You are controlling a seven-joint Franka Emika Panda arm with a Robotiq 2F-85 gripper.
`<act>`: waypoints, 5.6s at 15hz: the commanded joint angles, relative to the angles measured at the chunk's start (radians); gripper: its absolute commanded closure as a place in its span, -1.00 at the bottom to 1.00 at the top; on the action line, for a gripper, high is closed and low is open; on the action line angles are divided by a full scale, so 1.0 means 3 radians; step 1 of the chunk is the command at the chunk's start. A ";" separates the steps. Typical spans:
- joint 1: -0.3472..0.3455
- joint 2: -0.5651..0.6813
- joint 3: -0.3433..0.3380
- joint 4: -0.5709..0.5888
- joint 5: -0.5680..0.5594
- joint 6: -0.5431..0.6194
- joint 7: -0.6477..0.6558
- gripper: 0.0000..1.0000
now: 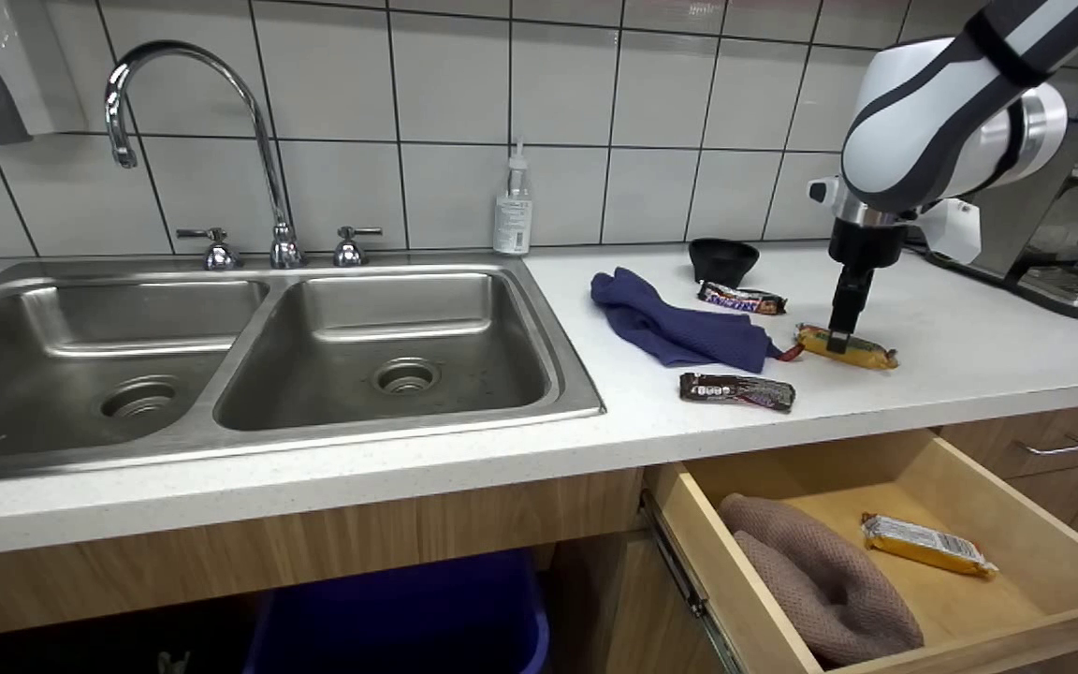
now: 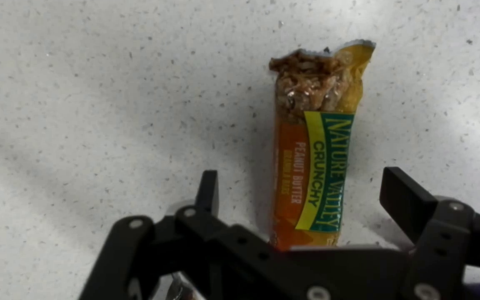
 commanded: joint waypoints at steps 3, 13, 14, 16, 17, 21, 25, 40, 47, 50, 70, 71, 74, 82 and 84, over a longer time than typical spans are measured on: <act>-0.0095 0.0101 0.0118 0.0256 0.0125 -0.0357 0.0022 -0.31; -0.0193 0.0168 0.0147 0.0480 0.0388 -0.0721 0.0006 0.68; -0.0204 0.0146 0.0157 0.0467 0.0408 -0.0724 -0.0008 0.68; -0.0222 0.0088 0.0177 0.0422 0.0448 -0.0698 -0.0026 0.68; -0.0228 0.0067 0.0185 0.0405 0.0462 -0.0684 -0.0029 0.68; -0.0223 -0.0039 0.0197 0.0285 0.0474 -0.0613 -0.0012 0.68; -0.0209 -0.0158 0.0194 0.0109 0.0462 -0.0527 0.0016 0.68; -0.0226 -0.1080 0.0110 -0.1267 0.0421 -0.0064 -0.0097 0.68; -0.0211 -0.1560 -0.0006 -0.2023 0.0400 0.0080 -0.0183 0.68; -0.0195 -0.1692 -0.0067 -0.2274 0.0337 0.0141 -0.0184 0.68; -0.0151 -0.1244 -0.0265 -0.2421 -0.0434 0.0970 0.0206 0.68; -0.0146 -0.1204 -0.0262 -0.2403 -0.0442 0.0982 0.0230 0.68; -0.0132 -0.1074 -0.0249 -0.2317 -0.0438 0.1002 0.0272 0.68; -0.0082 -0.0807 -0.0248 -0.2133 -0.0457 0.1018 0.0392 -0.32; -0.0109 -0.0840 -0.0219 -0.2151 -0.0414 0.1004 0.0350 -0.46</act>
